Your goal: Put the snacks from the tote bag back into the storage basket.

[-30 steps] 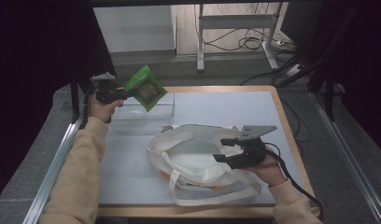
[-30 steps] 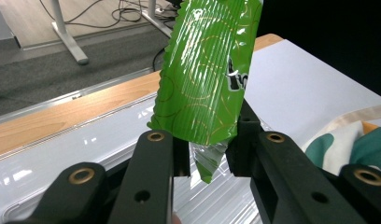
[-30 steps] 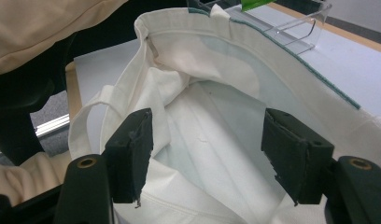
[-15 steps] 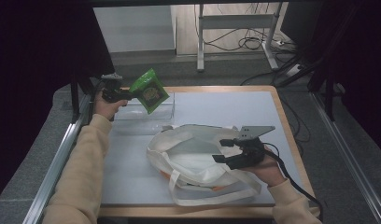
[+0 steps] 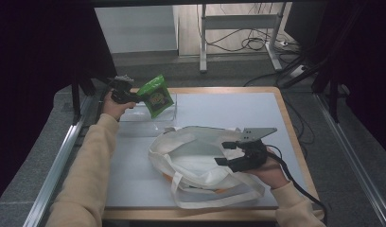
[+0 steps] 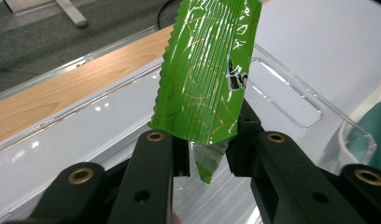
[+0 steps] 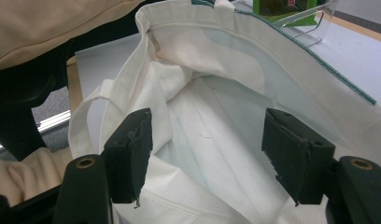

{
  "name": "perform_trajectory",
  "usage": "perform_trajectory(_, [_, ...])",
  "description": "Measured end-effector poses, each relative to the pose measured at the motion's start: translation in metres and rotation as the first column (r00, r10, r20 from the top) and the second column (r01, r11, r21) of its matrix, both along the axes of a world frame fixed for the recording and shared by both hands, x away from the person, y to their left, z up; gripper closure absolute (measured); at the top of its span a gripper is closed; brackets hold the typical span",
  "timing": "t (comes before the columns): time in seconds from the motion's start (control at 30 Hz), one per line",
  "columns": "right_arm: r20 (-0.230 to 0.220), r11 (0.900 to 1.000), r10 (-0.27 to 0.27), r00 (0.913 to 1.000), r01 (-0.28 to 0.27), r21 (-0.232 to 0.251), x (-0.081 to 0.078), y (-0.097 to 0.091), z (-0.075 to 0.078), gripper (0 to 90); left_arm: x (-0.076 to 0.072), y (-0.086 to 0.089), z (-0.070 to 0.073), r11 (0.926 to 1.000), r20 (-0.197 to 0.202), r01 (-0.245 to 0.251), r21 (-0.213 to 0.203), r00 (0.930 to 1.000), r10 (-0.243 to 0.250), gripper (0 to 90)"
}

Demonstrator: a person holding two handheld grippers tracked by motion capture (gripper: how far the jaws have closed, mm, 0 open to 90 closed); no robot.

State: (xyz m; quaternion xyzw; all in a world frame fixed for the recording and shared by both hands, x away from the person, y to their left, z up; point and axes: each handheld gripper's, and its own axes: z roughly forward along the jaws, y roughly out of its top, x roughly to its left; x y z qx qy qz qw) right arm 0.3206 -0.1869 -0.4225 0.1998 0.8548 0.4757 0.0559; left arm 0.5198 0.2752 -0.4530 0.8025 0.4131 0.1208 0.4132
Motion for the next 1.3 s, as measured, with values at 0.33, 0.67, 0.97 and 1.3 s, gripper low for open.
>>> perform_trajectory(0.33, [-0.002,1.0000,0.000,1.0000,0.000,-0.006,0.001,0.001,-0.001,32.8,0.015,-0.011,-0.003,0.9984,-0.025,0.037,0.044,0.9990,-0.036,74.6])
perform_trajectory(0.67, [-0.005,1.0000,-0.003,1.0000,0.003,-0.010,0.002,0.001,-0.002,32.6,0.025,-0.020,0.000,0.9964,-0.023,0.044,0.073,0.9988,-0.043,74.0])
perform_trajectory(0.97, [-0.007,0.9999,0.004,1.0000,-0.004,-0.012,0.001,0.001,-0.002,32.4,0.028,-0.022,-0.003,0.9948,0.005,-0.003,0.101,1.0000,0.002,67.9])
perform_trajectory(1.3, [-0.009,0.9999,0.007,0.9999,-0.007,-0.015,0.002,0.002,-0.003,32.4,0.029,-0.028,-0.003,0.9949,0.046,-0.021,0.099,0.9988,0.016,62.6])
